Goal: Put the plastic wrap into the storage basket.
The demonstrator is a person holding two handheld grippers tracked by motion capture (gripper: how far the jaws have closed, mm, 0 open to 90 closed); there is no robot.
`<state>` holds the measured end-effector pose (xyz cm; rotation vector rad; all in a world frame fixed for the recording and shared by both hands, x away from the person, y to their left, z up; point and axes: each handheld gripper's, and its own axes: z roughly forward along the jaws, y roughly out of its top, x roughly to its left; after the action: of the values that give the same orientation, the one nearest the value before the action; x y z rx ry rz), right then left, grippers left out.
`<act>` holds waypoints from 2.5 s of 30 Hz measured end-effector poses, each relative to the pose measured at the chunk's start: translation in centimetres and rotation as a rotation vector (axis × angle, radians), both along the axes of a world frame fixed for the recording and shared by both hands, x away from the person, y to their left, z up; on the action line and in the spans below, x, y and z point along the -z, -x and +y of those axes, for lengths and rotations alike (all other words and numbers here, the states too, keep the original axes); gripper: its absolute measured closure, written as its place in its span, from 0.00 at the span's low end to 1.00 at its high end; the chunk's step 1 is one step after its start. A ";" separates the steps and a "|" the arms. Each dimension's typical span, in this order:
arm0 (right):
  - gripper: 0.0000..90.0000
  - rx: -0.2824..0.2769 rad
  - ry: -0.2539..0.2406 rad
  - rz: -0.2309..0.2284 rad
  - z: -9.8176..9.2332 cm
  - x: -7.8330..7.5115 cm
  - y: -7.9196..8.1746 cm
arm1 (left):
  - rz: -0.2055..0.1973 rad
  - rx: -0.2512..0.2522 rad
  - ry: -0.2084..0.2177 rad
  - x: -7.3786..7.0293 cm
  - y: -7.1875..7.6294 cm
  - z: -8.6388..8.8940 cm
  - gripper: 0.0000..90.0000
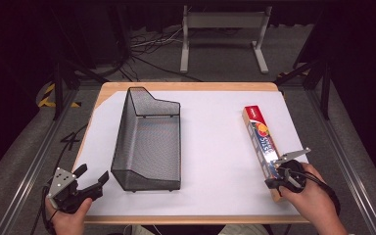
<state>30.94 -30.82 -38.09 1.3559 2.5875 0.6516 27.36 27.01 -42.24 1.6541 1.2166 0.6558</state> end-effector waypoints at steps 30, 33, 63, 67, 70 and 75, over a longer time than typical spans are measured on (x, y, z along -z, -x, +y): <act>0.36 0.100 -0.197 -0.255 1.0 -3.7 -3.6 | 0.010 -0.009 -0.012 0.2 -0.1 -0.2 0.22; 0.34 0.127 -0.174 -0.278 0.7 -4.1 -4.5 | 0.005 -0.015 -0.007 0.2 -0.1 -0.1 0.22; 0.15 0.368 0.009 -0.011 -0.8 0.5 -11.8 | 0.021 0.002 -0.015 0.4 -0.4 -0.2 0.21; 0.15 0.367 0.031 0.011 -0.8 1.4 -11.9 | 0.023 0.001 -0.018 0.3 -0.4 -0.3 0.21; 0.15 0.362 0.050 0.019 -0.7 1.9 -12.0 | 0.021 0.002 -0.019 0.3 -0.3 -0.3 0.21; 0.19 0.388 0.067 0.066 -0.6 2.4 -12.0 | 0.024 0.001 -0.019 0.4 -0.4 -0.2 0.21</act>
<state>42.89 -31.45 -40.51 1.8127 2.2672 0.4581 27.74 26.78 -42.61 1.6821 1.2298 0.6503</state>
